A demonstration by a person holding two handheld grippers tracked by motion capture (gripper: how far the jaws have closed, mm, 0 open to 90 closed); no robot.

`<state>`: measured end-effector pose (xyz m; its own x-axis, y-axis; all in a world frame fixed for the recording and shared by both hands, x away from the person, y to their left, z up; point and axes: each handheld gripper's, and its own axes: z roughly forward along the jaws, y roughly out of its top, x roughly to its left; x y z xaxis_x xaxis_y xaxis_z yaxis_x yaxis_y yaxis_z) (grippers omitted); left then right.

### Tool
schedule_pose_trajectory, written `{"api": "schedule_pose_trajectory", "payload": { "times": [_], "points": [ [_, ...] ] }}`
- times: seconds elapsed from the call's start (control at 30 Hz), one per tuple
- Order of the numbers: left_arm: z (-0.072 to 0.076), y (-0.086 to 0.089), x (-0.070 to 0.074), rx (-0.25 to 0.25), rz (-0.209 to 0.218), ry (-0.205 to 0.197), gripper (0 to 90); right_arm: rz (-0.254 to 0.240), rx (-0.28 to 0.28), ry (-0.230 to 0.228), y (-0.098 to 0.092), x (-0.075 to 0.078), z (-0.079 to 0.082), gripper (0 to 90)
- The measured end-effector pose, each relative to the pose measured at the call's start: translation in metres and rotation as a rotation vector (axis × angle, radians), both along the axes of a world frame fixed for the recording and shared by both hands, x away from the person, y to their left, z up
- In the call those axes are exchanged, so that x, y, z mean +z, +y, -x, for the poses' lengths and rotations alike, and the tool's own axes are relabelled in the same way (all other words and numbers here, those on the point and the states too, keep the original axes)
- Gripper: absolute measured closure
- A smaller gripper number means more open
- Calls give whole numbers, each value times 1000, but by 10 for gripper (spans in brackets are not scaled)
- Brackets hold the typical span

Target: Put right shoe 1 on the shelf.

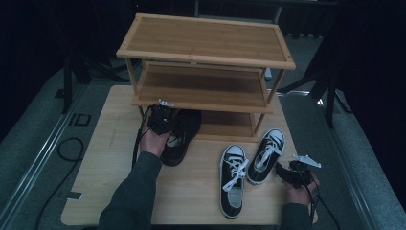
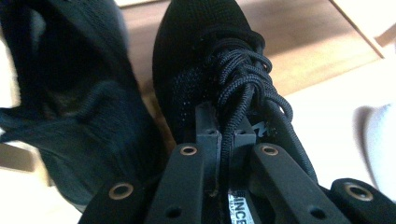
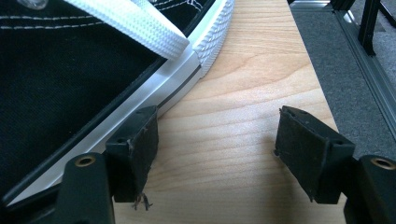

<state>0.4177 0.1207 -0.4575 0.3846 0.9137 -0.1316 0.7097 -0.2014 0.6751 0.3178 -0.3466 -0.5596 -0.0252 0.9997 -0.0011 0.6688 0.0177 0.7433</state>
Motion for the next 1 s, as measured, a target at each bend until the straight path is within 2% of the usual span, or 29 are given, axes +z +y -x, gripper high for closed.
{"api": "schedule_pose_trajectory", "payload": {
  "times": [0.2,0.43,0.67,0.8,1.0],
  "points": [
    [-4,2,-2,67,16,-13,867,0,0,0,0,0,0,296],
    [-7,-1,-9,100,-6,-13,866,0,0,0,0,0,0,296],
    [-6,-4,-13,148,-24,-37,855,0,0,0,0,0,0,296],
    [-5,1,-11,147,-16,-46,789,0,0,0,0,0,0,296],
    [0,6,-6,101,-8,-57,621,0,0,0,0,0,0,296]
  ]
}}
